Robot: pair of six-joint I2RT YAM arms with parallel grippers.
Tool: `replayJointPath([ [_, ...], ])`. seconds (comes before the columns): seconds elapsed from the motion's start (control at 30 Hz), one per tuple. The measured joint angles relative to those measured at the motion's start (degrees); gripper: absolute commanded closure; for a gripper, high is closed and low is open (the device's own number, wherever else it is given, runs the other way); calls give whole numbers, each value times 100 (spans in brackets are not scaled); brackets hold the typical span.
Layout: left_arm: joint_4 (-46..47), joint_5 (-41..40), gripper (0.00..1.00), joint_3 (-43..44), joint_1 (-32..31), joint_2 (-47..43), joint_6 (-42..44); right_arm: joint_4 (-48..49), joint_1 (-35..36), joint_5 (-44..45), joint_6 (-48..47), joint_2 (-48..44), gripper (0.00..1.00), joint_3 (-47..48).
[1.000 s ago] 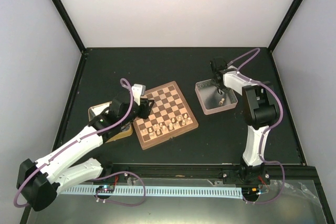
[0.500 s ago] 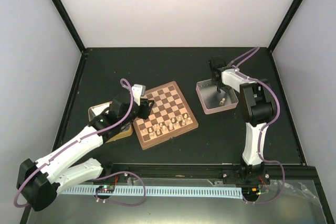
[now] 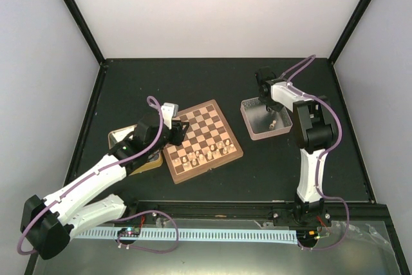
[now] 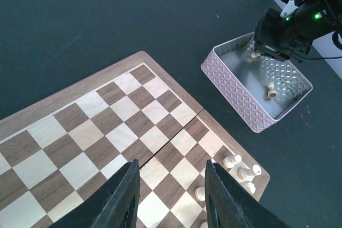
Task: Set up the chess pieces on the board
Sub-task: Move the storage box to the center of the board.
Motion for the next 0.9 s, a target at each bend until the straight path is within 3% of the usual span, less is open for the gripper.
replayJointPath([
  [0.17,4,15,65,0,2,0,0,-59,0,-26,-133,0,88,0],
  [0.3,7,17,65,-2,15,-2,0,15,0,-227,-501,-22,76,-39],
  [0.43,9,20,65,-28,37,-35,0,131,2,-778,-1064,-149,71,-262],
  [0.7,7,35,65,-66,50,-39,0,319,315,-1971,-1707,-992,61,-1429],
  [0.9,9,42,64,-68,74,-66,0,385,713,-2660,-1746,-1589,61,-2026],
])
